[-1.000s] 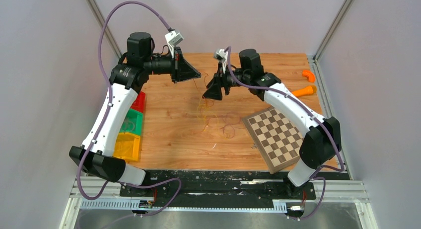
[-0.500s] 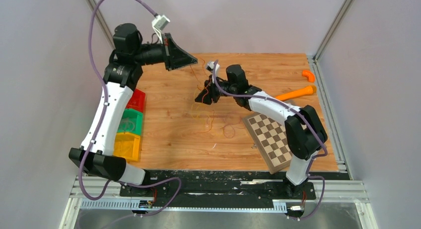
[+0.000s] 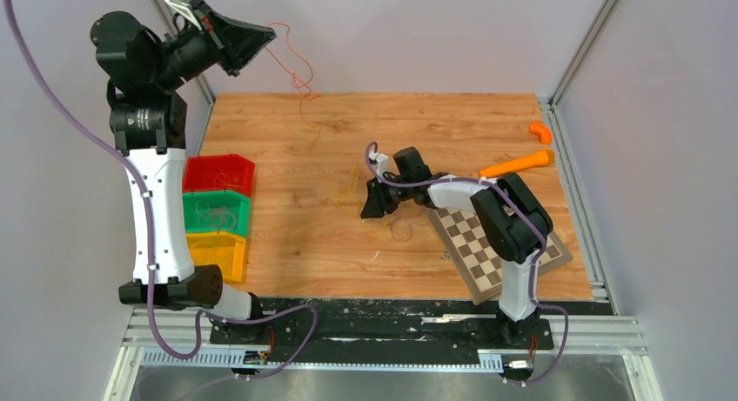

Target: Untangle the cables

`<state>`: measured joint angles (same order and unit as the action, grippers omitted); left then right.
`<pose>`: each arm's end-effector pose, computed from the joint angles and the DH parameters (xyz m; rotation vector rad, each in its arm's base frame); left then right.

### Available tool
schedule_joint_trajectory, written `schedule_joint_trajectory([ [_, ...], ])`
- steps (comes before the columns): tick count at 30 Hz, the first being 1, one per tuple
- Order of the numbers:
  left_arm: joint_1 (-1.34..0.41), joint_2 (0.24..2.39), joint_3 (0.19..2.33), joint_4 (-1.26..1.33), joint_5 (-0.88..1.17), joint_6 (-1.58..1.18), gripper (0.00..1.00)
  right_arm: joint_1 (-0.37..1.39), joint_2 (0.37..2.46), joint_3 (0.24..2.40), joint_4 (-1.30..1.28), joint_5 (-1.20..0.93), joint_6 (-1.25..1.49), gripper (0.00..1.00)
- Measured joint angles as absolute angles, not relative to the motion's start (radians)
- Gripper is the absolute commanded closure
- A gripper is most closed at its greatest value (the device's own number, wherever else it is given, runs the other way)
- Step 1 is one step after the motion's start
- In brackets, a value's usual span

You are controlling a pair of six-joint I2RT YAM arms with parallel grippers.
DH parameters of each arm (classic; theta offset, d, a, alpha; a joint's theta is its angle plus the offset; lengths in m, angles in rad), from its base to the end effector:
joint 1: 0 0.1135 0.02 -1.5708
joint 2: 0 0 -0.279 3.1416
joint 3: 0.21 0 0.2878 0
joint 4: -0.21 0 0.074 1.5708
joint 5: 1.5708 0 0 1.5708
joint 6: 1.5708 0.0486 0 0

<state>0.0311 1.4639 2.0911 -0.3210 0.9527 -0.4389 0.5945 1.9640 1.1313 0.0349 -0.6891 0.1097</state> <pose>0.2814 -0.0309 0.6355 0.5400 1.3576 -0.9337 0.3460 0.2712 0.1235 -0.9181 2.2500 1.1475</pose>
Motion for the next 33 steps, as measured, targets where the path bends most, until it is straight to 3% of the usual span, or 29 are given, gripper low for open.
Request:
schedule_joint_trajectory([
  [6,0.165,1.444,2.072,-0.464,0.813,-0.261,1.0,0.553,1.954,1.132,-0.033,-0.699,0.073,0.59],
  [15,0.437,1.376,1.83,-0.546,0.758,-0.061,1.0,0.538,1.865,1.133,-0.147,-0.731,0.006,0.39],
  [23,0.6,1.387,1.753,-0.542,0.78,0.034,1.0,0.539,1.844,1.135,-0.221,-0.735,-0.055,0.37],
  [33,0.675,1.459,1.566,-0.536,0.817,0.185,1.0,0.539,1.844,1.135,-0.256,-0.735,-0.074,0.36],
])
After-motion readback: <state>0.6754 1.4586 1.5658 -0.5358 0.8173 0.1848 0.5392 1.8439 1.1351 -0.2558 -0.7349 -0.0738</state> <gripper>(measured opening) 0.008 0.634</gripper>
